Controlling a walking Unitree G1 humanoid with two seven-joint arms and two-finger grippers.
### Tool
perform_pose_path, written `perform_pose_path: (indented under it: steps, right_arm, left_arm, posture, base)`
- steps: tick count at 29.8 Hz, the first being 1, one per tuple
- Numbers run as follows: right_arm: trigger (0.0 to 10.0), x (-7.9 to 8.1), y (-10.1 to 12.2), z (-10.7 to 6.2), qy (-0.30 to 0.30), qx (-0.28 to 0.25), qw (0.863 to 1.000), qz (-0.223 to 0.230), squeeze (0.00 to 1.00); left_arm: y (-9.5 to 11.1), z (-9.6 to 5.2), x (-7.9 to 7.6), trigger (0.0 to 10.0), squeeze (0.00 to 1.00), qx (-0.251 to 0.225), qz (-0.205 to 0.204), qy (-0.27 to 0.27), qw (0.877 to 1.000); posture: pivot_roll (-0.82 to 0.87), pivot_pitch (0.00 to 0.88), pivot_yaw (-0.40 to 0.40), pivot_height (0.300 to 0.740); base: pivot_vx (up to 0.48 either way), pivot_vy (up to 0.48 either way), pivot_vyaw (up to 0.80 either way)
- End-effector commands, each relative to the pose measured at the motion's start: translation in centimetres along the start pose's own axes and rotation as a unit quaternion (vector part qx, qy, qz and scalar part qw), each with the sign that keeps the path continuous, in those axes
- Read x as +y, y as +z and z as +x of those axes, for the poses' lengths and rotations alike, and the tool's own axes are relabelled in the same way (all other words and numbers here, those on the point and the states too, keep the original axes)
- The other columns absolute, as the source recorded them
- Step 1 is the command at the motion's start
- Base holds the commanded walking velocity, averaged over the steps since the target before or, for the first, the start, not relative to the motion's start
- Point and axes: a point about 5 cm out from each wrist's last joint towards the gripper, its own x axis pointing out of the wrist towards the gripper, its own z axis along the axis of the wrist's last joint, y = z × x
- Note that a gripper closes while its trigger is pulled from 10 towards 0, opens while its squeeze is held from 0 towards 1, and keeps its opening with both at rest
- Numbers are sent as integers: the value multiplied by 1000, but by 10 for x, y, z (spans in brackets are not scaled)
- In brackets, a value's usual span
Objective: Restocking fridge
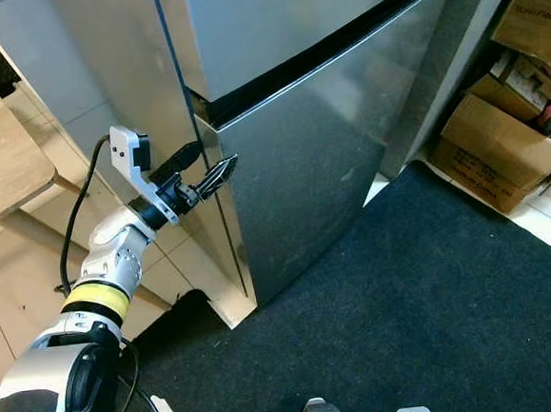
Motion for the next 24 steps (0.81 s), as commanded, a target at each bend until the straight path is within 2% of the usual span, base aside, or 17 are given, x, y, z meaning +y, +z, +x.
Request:
perform_pose_path:
  steps: [1, 3, 5, 7, 11, 13, 14, 17, 18, 20, 21, 23, 24]
  right_arm:
    - [10000, 0, -12, -3, 0, 16, 1000, 0, 0]
    - [10000, 0, -11, -3, 0, 15, 1000, 1, 0]
    - [10000, 0, -11, -3, 0, 15, 1000, 1, 0]
    - [10000, 0, -10, -3, 0, 13, 1000, 0, 0]
    - [10000, -1, -9, -2, -1, 12, 1000, 0, 0]
    - [10000, -2, -6, -2, -2, 9, 1000, 0, 0]
    - [10000, -2, -6, -2, -2, 9, 1000, 0, 0]
    - [10000, -2, -3, -1, -4, 5, 1000, 1, 0]
    - [10000, -2, -3, -1, -4, 5, 1000, 1, 0]
    - [10000, -2, -1, 0, -4, 4, 1000, 2, 0]
    - [10000, -2, -1, 0, -4, 4, 1000, 2, 0]
    - [10000, -1, 0, 0, -4, 2, 1000, 3, 0]
    - [10000, -1, 0, 0, -4, 2, 1000, 3, 0]
  left_arm:
    - [-5, 16, -16, 10000, 0, 17, 9, -49, 999]
    - [-5, 24, -21, 10000, 0, 16, 16, -47, 999]
    - [-5, 24, -21, 10000, 0, 16, 16, -47, 999]
    - [-4, 31, -23, 10000, 0, 12, 29, -30, 999]
    - [-7, 38, -32, 10000, 0, 7, 27, -40, 999]
    - [-14, 42, -47, 10000, 0, 6, 10, -86, 996]
    - [-14, 42, -47, 10000, 0, 6, 10, -86, 996]
    - [-25, 44, -70, 10000, 0, 11, -10, -158, 987]
    - [-25, 44, -70, 10000, 0, 11, -10, -158, 987]
    - [-32, 43, -91, 10000, 0, 12, -32, -222, 974]
    - [-32, 43, -91, 10000, 0, 12, -32, -222, 974]
    - [-40, 40, -111, 10000, 0, 18, -51, -280, 958]
    - [-40, 40, -111, 10000, 0, 18, -51, -280, 958]
  posture:
    - [-106, 245, 38, 740]
    - [-107, 245, 36, 740]
    - [-107, 245, 36, 740]
    - [-106, 241, 34, 740]
    - [-106, 236, 34, 740]
    - [-104, 229, 35, 740]
    - [-104, 229, 35, 740]
    - [-101, 221, 39, 740]
    - [-101, 221, 39, 740]
    - [-100, 216, 40, 740]
    - [-100, 216, 40, 740]
    - [-101, 211, 43, 740]
    - [-101, 211, 43, 740]
  base:
    - [0, 0, 0]
    - [0, 0, 0]
    - [0, 0, 0]
    - [0, 0, 0]
    - [0, 0, 0]
    - [0, 0, 0]
    - [0, 0, 0]
    - [0, 0, 0]
    - [0, 0, 0]
    - [0, 0, 0]
    - [0, 0, 0]
    - [0, 0, 0]
    - [0, 0, 0]
